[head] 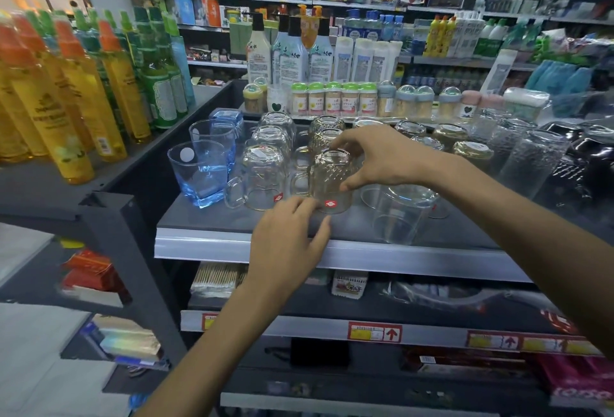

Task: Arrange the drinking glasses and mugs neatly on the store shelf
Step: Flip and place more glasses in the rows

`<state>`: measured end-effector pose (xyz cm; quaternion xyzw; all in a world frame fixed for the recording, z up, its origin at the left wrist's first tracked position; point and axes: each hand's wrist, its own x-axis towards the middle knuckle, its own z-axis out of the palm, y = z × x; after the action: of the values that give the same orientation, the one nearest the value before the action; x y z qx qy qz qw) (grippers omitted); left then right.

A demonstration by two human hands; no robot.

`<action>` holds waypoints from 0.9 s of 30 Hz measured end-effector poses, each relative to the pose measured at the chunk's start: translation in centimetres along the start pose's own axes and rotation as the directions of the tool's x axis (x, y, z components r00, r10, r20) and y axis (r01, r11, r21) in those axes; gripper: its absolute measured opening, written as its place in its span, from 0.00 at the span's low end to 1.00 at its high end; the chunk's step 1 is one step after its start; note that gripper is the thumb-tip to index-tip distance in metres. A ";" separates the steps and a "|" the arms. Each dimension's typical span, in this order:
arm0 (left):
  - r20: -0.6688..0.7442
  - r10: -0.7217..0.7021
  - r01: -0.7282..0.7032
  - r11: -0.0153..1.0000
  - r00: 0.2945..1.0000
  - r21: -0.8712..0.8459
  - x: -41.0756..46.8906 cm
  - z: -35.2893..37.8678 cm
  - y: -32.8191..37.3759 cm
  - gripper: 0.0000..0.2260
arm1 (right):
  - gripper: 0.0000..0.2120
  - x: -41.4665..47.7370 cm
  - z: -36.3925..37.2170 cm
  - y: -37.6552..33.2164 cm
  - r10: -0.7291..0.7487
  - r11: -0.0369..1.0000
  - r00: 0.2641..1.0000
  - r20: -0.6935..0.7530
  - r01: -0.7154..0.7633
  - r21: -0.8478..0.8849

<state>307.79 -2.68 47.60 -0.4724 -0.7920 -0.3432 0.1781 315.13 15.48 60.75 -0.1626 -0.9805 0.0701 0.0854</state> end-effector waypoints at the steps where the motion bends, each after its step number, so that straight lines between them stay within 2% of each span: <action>1: -0.031 -0.016 0.015 0.999 0.999 -0.035 0.2 -0.3 0.3 0.11 | 0.40 0.0 0.0 0.0 0.007 1.000 1.000 -0.010 -0.007 -0.012; 6: -0.069 -0.064 0.060 0.997 0.996 -0.050 1.6 -1.3 1.6 0.12 | 0.36 0.1 0.2 0.3 0.038 0.999 0.998 -0.054 -0.040 -0.033; 10: 0.020 -0.153 0.154 0.987 0.988 -0.046 2.0 -0.8 1.6 0.18 | 0.33 0.0 0.6 0.3 0.040 0.996 0.995 -0.090 -0.047 -0.073; 15: 0.101 -0.196 0.202 0.978 0.975 -0.050 2.4 0.4 2.0 0.26 | 0.35 -0.1 0.7 0.2 0.062 0.996 0.992 -0.113 -0.068 -0.053; 20: 0.127 -0.226 0.231 0.973 0.966 -0.020 2.9 0.9 2.3 0.24 | 0.36 -0.4 1.0 0.3 0.075 0.996 0.988 -0.136 -0.080 -0.033; 27: 0.166 -0.250 0.268 0.959 0.954 -0.095 3.0 0.5 2.4 0.22 | 0.37 -0.6 0.9 0.0 0.068 0.995 0.990 -0.126 -0.077 -0.070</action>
<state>308.42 0.36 49.97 -0.3989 -0.8371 -0.3720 0.0428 315.54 15.12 59.74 -0.2052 -0.9687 0.0261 0.1369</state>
